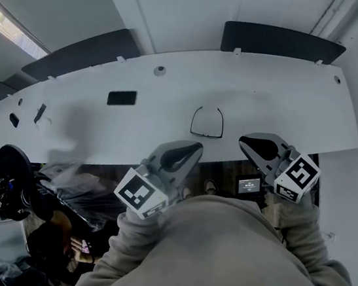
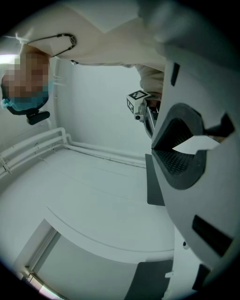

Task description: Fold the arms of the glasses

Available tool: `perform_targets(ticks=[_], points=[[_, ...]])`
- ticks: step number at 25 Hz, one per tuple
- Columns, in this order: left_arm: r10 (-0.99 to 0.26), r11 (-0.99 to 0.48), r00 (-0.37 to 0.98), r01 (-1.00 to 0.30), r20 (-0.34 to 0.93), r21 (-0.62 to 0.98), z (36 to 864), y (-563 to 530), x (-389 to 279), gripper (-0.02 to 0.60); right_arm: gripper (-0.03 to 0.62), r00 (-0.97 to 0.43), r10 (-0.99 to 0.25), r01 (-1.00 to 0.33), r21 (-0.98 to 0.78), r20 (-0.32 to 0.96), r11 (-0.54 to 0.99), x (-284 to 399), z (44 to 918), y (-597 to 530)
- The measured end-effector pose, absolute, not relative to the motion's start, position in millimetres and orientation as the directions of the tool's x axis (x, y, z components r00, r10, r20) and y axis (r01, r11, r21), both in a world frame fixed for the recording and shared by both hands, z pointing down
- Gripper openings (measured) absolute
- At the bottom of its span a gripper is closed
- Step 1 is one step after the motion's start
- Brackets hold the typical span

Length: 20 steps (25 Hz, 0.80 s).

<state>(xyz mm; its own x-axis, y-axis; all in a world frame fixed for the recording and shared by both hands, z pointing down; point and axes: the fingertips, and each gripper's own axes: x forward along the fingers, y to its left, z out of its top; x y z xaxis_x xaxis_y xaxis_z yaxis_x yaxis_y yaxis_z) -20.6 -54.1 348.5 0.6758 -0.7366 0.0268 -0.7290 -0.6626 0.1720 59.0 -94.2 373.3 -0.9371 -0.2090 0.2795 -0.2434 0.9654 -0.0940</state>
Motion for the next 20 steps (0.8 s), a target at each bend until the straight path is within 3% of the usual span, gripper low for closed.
perform_targets(ticks=[20], points=[[-0.793, -0.594, 0.608, -0.786, 0.037, 0.171, 346.3, -48.8, -40.0, 0.005, 0.022, -0.920, -0.152, -0.182, -0.049, 0.360, 0.982, 50.0, 394.3, -110.1]])
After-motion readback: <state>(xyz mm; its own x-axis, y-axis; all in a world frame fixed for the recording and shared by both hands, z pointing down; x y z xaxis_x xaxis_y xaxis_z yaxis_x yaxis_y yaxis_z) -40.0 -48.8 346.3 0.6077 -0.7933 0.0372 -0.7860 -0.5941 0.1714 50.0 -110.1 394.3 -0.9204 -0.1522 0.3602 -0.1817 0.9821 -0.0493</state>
